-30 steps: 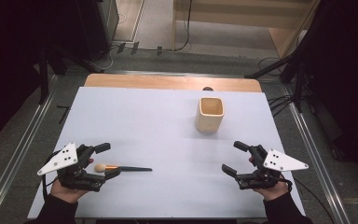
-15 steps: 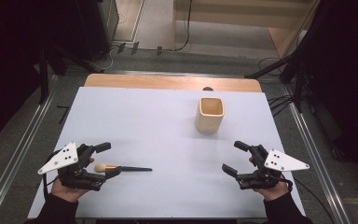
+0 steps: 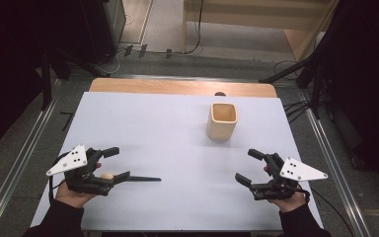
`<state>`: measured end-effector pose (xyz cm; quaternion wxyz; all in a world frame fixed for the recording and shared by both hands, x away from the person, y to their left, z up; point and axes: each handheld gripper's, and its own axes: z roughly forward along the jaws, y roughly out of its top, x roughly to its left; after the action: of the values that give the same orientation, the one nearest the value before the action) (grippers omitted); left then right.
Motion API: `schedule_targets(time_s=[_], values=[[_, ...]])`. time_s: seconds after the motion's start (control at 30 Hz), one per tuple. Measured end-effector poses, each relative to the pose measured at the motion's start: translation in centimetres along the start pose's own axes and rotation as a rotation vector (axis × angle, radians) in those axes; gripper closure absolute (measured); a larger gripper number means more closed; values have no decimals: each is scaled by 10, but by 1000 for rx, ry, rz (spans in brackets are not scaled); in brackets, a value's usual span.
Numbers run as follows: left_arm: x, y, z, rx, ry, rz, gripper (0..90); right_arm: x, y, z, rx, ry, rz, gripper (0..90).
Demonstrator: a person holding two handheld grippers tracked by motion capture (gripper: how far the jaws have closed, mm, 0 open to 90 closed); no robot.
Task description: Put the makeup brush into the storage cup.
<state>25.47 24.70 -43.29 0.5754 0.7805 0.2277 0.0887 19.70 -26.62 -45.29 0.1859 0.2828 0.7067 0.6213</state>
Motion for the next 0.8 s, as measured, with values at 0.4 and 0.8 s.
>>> schedule_targets(time_s=[0.4, 0.8], values=[[8, 17, 9, 175, -55, 39, 140, 0, 0, 1, 10, 3, -1, 143], [18, 35, 19, 344, -75, 86, 145, 0, -1, 2, 20, 4, -1, 143]])
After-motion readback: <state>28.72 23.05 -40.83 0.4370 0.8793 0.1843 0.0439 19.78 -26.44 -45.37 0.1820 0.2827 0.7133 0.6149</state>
